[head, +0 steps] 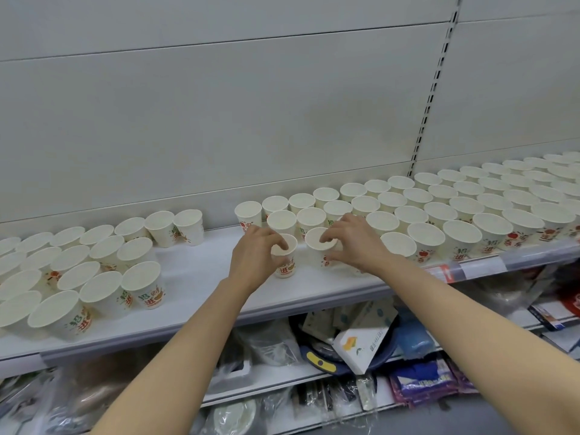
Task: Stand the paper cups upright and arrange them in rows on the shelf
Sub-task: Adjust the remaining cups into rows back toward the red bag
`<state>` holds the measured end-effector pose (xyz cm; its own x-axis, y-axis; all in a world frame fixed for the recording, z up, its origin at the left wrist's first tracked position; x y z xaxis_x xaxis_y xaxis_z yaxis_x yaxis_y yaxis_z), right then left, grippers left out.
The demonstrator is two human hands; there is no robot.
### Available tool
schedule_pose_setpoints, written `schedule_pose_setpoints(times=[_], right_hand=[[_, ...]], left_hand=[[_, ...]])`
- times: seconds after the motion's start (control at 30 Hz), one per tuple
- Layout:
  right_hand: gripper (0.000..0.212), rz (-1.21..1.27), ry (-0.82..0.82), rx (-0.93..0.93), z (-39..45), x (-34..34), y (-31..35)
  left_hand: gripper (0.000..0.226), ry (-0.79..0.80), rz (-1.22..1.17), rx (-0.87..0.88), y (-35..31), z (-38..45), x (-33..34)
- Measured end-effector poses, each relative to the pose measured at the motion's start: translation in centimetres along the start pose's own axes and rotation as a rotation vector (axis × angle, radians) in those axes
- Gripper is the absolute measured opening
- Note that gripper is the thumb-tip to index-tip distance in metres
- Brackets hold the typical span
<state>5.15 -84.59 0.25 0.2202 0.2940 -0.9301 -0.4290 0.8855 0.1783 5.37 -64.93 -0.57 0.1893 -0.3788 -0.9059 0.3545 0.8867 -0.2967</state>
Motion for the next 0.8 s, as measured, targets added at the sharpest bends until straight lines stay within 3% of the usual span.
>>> schedule_pose_setpoints(times=[0.17,0.63,0.8], right_hand=[[0.007,-0.079,0.043,-0.008,0.3,-0.1,-0.8],[0.007,-0.087,-0.007,-0.041,0.2,0.8,-1.3],[0.019,-0.033,-0.195,-0.081,0.2,-0.3,0.6]], left_hand=[[0.012,0.027,-0.018,-0.047,-0.3,0.5,1.0],[0.016,0.039,-0.054,-0.046,-1.3,1.2,1.8],[0.03,-0.011,0.003,-0.044,-0.1,-1.3,-0.1]])
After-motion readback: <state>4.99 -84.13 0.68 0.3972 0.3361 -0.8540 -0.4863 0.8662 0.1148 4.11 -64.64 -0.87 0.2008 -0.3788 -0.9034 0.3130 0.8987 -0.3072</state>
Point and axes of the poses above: each hand's wrist, its own z-axis towards the middle knuckle, its own x-axis out of the palm, y = z × x, the point moved 6 cm from there along z, towards the middle knuckle, and after that the axes turned 1 degree about -x, right-handed, at the moved point
